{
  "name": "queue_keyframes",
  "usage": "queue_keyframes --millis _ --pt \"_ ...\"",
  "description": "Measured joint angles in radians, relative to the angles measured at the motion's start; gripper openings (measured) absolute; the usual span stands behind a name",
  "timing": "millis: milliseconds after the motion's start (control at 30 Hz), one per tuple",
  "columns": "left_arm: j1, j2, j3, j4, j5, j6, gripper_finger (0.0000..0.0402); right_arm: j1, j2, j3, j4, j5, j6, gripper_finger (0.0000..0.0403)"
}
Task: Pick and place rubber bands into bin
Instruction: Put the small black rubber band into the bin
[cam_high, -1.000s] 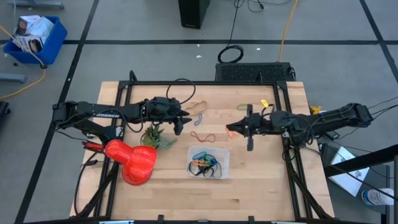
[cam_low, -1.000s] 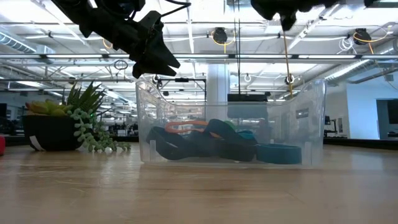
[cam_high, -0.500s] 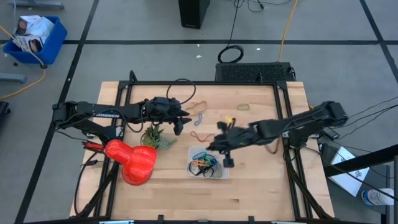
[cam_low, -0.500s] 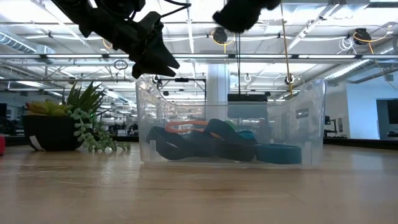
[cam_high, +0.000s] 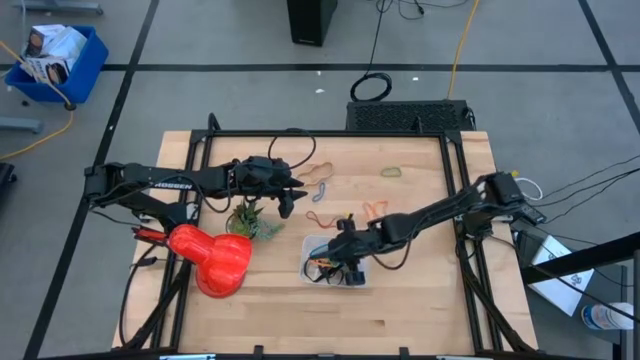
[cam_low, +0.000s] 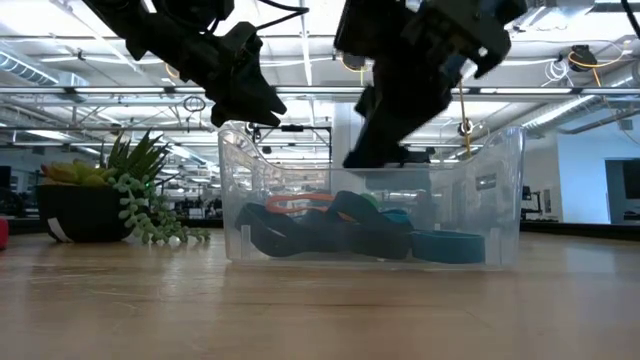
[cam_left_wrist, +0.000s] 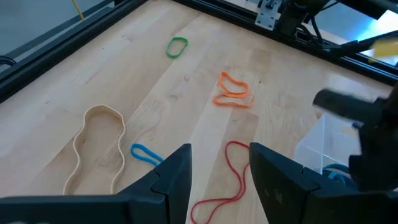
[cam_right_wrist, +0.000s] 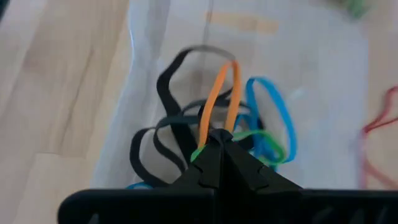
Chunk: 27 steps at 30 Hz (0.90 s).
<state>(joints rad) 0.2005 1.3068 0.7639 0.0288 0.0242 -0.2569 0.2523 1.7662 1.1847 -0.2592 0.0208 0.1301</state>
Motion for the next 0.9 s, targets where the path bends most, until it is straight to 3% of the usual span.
queue_keyframes --millis 333,900 --pt "0.000 0.000 0.000 -0.003 0.000 0.000 0.0168 -0.002 0.066 0.000 -0.001 -0.008 0.022 0.0004" --pt "0.000 0.000 0.000 -0.003 0.000 -0.003 0.0168 -0.002 0.059 0.000 0.023 -0.023 0.053 0.0077"
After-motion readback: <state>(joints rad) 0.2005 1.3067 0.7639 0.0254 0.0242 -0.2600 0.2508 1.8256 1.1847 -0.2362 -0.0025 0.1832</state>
